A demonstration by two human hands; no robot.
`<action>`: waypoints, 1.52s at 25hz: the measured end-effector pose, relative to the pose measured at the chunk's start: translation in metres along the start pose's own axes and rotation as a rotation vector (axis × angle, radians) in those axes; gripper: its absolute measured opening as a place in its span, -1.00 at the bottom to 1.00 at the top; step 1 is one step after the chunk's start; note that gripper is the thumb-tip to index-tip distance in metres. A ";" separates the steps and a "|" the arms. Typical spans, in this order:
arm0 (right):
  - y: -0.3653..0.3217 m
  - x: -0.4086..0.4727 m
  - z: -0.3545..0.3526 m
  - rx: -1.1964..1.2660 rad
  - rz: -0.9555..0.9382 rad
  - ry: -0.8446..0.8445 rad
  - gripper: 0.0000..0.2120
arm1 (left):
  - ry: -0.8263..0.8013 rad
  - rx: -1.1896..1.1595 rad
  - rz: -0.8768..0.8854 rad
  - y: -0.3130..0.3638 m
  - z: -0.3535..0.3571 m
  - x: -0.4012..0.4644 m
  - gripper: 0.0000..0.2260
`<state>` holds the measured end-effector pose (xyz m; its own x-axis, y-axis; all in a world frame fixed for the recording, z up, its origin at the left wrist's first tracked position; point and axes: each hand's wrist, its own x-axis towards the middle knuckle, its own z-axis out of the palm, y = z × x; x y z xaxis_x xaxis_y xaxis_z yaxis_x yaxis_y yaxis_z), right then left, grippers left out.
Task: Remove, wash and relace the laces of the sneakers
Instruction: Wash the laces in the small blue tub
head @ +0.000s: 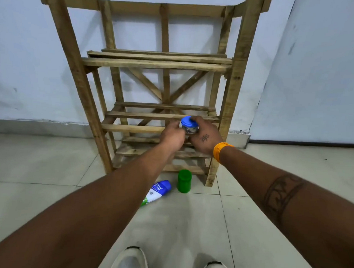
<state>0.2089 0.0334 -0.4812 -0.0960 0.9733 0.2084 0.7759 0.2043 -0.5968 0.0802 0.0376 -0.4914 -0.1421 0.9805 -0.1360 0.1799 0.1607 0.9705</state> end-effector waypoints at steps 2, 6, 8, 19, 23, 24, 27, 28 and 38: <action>-0.002 -0.001 0.005 0.071 0.017 0.061 -0.47 | -0.019 -0.076 -0.006 -0.001 -0.001 -0.006 -0.59; -0.006 -0.031 0.001 0.261 0.003 0.191 -0.60 | 0.000 -0.241 0.015 0.003 -0.003 -0.033 -0.65; -0.012 -0.056 -0.006 0.370 0.022 0.245 -0.66 | 0.045 -0.289 0.029 0.010 -0.005 -0.055 -0.71; 0.008 -0.293 -0.058 0.555 0.168 0.216 -0.73 | -0.246 -0.443 -0.206 -0.025 0.041 -0.271 -0.76; 0.041 -0.391 -0.075 0.332 0.205 0.242 -0.76 | -0.386 -0.596 -0.390 -0.063 0.080 -0.348 -0.72; 0.049 -0.415 -0.078 0.279 0.217 0.269 -0.76 | -0.399 -0.614 -0.409 -0.074 0.091 -0.367 -0.74; 0.070 -0.471 -0.084 0.250 0.272 0.368 -0.77 | -0.459 -0.691 -0.463 -0.101 0.122 -0.413 -0.74; 0.075 -0.486 -0.083 0.252 0.297 0.396 -0.77 | -0.474 -0.713 -0.483 -0.108 0.129 -0.426 -0.72; 0.119 -0.558 -0.061 0.089 0.365 0.473 -0.79 | -0.417 -0.686 -0.550 -0.173 0.174 -0.476 -0.83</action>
<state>0.3926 -0.4919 -0.6216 0.4702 0.8345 0.2871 0.6494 -0.1069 -0.7529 0.2864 -0.4370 -0.6297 0.3428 0.7712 -0.5364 -0.4338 0.6364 0.6378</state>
